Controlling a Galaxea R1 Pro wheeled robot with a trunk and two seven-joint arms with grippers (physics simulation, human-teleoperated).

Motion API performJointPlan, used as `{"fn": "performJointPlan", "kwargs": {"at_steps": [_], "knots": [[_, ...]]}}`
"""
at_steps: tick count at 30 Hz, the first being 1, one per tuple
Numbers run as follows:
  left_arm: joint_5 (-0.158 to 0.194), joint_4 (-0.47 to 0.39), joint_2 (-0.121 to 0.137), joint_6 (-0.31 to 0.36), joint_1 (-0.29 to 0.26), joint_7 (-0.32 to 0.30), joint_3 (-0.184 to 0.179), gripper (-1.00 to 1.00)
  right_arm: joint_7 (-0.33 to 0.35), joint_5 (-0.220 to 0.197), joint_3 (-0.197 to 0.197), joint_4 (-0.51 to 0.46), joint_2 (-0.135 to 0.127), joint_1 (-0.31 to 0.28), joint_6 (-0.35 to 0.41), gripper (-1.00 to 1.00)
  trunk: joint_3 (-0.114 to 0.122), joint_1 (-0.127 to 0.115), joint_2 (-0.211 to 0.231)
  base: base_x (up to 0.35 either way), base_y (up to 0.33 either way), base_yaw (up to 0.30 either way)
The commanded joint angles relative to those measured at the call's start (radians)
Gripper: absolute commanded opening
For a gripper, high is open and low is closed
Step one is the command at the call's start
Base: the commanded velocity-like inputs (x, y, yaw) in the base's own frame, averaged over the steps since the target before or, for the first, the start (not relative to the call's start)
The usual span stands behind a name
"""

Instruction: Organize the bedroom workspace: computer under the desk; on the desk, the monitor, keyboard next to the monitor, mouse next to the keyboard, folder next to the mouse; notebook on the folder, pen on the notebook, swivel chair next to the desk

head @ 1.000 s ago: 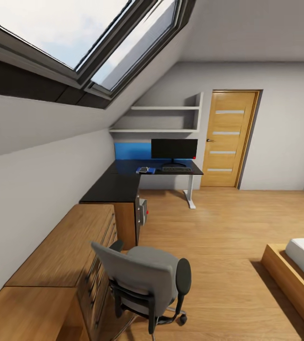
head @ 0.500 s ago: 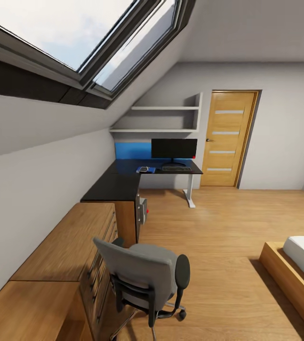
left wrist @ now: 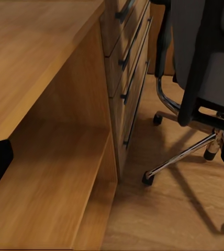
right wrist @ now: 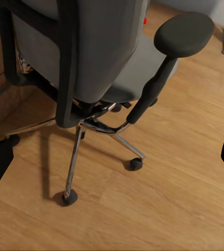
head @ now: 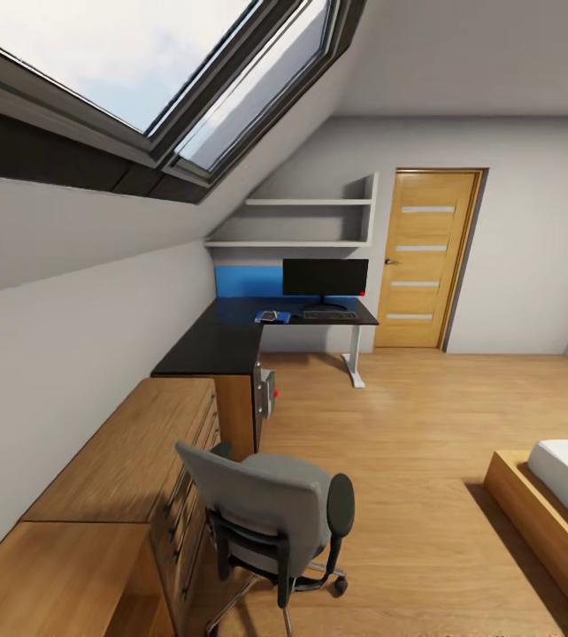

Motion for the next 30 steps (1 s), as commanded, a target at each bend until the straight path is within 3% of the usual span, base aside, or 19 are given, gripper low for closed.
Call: {"fn": "performJointPlan", "kwargs": {"at_steps": [1,30], "knots": [[0.005,0.0,0.0,-0.002,0.0,0.006,-0.009,1.0,-0.011,0.008,0.003,0.001,0.0,0.0,-0.001,1.0,0.0,0.0,-0.001,-0.118,0.0,0.0],[0.01,0.0,0.0,-0.002,0.0,0.008,0.001,1.0,-0.013,0.007,0.003,0.001,0.001,-0.001,0.033,1.0,0.0,0.0,-0.001,-0.013,0.0,0.0]]}}
